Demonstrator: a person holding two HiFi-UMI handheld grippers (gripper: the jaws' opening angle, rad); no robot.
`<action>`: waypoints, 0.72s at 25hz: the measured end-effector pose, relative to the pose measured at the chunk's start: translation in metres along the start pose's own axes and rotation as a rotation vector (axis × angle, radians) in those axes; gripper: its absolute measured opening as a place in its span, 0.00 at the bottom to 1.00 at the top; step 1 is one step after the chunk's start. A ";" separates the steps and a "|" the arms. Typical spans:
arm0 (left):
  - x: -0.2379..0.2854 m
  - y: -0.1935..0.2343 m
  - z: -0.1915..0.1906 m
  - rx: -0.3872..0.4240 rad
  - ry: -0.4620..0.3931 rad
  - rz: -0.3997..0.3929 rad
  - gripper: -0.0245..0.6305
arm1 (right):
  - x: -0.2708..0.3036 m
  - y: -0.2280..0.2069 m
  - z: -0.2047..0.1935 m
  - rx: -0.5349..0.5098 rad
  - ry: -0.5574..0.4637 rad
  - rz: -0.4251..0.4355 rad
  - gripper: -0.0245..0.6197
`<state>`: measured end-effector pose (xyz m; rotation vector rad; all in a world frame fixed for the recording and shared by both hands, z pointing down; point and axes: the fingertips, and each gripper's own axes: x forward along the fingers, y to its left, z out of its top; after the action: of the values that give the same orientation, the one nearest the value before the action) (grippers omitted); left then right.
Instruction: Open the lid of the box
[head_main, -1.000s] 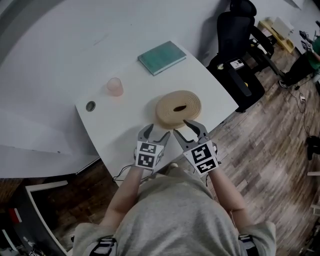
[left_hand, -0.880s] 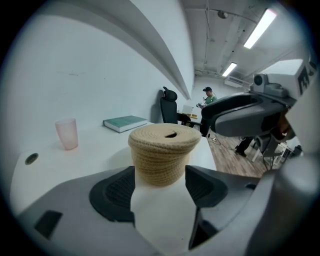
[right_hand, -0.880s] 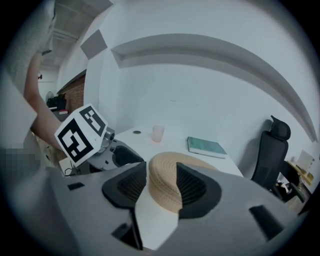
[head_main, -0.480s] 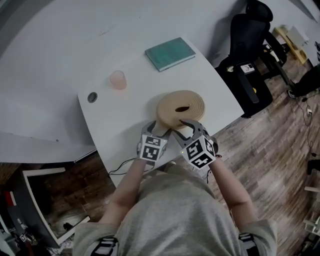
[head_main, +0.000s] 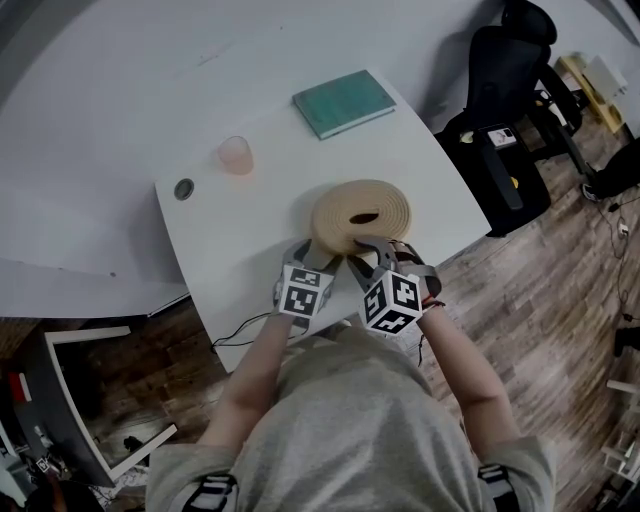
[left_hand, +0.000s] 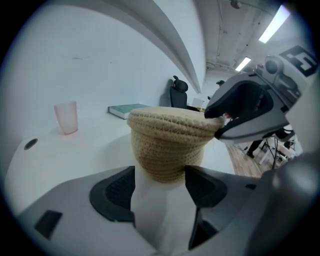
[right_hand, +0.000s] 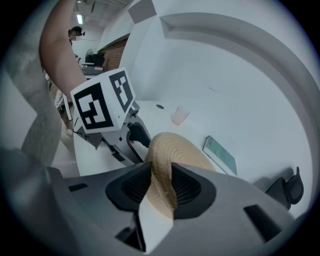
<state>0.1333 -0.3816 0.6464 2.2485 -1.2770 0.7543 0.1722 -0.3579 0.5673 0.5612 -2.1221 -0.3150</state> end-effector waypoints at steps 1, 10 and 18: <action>0.000 0.000 0.000 -0.002 0.001 -0.001 0.48 | 0.001 0.001 -0.001 -0.021 0.006 0.002 0.23; 0.001 0.001 -0.002 -0.018 0.003 0.009 0.48 | 0.004 0.003 -0.002 -0.072 0.012 0.024 0.21; 0.002 -0.001 0.001 0.010 0.011 0.024 0.46 | -0.002 -0.003 0.003 -0.066 -0.015 0.045 0.18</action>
<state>0.1353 -0.3832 0.6473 2.2377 -1.2994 0.7822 0.1715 -0.3592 0.5624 0.4737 -2.1271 -0.3640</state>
